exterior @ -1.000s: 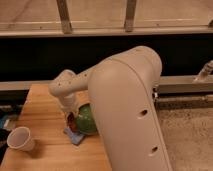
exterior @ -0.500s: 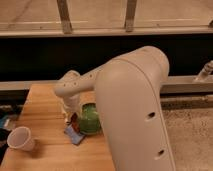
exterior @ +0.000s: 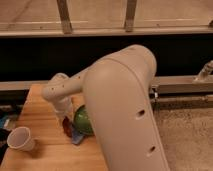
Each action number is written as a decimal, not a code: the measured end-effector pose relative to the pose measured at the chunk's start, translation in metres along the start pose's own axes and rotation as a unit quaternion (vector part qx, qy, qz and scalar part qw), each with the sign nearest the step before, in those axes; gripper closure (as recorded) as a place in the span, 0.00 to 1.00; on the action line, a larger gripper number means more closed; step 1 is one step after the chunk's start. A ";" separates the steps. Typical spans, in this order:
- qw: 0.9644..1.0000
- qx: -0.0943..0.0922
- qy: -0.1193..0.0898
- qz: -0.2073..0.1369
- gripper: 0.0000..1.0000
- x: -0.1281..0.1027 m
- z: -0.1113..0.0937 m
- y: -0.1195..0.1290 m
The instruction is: Place the pepper on the white sponge
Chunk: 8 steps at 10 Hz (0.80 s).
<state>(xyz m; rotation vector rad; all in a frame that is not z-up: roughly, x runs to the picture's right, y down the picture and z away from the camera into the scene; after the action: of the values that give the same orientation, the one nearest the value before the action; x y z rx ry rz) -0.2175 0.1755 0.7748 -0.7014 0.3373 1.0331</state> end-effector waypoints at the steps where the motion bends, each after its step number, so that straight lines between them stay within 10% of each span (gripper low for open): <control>1: 1.000 -0.003 0.008 -0.002 1.00 0.001 0.008 0.000; 8: 0.999 -0.006 0.043 0.026 1.00 0.010 0.034 -0.029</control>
<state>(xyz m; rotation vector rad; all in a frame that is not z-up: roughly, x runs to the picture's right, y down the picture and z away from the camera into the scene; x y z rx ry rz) -0.1897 0.1955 0.8049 -0.7528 0.4253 1.0562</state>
